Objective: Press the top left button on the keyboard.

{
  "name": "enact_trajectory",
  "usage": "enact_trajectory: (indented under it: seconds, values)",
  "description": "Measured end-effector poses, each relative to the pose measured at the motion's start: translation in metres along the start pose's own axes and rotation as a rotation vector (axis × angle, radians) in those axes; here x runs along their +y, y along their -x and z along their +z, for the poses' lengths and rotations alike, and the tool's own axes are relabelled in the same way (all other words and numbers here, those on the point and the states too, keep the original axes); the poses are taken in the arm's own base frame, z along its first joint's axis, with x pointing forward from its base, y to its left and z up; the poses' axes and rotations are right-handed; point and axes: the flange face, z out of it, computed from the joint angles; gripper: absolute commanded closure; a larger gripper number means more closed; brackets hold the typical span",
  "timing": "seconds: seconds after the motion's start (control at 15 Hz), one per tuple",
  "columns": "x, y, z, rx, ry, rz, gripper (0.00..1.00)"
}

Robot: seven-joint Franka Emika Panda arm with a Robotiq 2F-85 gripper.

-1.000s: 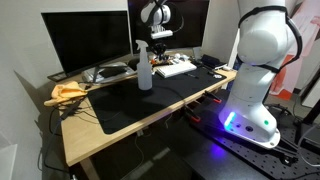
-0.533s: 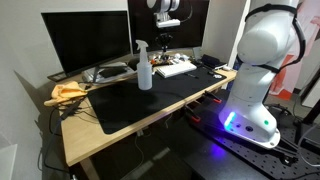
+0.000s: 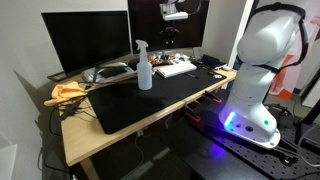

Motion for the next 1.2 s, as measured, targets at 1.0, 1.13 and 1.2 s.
enact_trajectory:
  seconds: [1.0, 1.13, 1.2]
  values:
    - [0.021, 0.031, -0.007, 0.032, -0.023, -0.053, 0.0]
    - [0.023, 0.033, -0.007, 0.032, -0.024, -0.05, 0.0]
    - [0.023, 0.033, -0.006, 0.031, -0.023, -0.051, 0.0]
